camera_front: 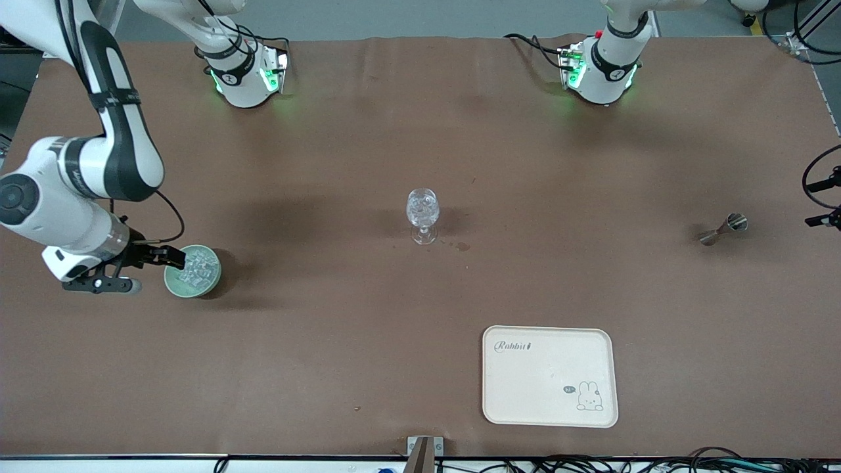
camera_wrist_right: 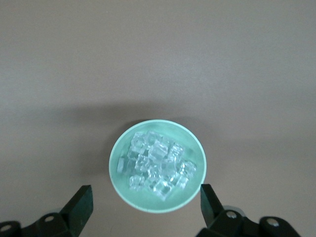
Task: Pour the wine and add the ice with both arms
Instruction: 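Lower the right gripper into the green bowl while the left gripper reaches the jigger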
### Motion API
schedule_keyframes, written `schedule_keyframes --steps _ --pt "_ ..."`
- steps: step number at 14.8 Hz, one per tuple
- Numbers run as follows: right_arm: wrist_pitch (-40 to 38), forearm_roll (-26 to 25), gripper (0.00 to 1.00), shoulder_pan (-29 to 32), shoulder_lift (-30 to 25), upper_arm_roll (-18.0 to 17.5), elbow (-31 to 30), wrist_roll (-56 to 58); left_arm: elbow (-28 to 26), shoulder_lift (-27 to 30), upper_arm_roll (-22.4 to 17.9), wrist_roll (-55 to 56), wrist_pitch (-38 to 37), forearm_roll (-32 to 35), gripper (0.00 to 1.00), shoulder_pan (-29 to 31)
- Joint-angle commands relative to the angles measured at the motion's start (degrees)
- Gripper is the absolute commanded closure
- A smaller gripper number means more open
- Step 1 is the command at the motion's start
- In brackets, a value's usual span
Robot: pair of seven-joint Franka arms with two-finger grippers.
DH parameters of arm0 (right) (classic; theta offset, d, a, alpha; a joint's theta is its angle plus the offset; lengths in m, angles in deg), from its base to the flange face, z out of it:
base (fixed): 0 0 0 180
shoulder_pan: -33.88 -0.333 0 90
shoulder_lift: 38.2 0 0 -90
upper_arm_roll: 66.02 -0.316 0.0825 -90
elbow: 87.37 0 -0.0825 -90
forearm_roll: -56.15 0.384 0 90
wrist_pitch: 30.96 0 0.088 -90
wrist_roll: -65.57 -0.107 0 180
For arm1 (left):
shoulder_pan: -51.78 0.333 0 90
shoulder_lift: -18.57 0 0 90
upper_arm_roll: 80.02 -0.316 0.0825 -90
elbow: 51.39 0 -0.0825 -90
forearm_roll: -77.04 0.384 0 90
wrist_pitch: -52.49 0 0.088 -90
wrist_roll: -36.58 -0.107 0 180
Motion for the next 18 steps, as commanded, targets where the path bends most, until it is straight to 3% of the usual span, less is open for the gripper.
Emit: schedule_keyframes --steps 1,3,7,12,14,18 --pt "7.1 0.1 0.05 0.2 0.3 0.0 -4.9 0.8 2.7 -6.8 -3.1 0.6 -3.5 -5.6 0.0 1.3" --pt "11.5 0.1 0.06 0.4 1.5 0.0 -7.3 2.0 2.5 -9.2 -2.9 0.0 -6.2 -10.6 0.0 6.1" --pt "11.8 0.1 0.12 0.7 3.0 0.0 -7.6 2.3 2.9 -15.2 -2.1 0.3 -10.1 -14.7 0.0 8.5" --pt "13.4 -0.1 0.18 0.7 4.1 0.1 -8.6 2.4 5.5 -19.4 6.6 4.3 -12.7 -19.1 0.0 15.3" --pt "14.8 -0.1 0.29 0.9 4.9 0.1 -8.6 3.6 5.7 -20.9 7.6 5.7 -12.8 -21.8 0.0 15.5" --pt "16.2 -0.1 0.31 1.3 6.1 0.1 -8.8 3.8 4.2 -22.7 9.5 5.8 -13.8 -26.1 0.0 15.6"
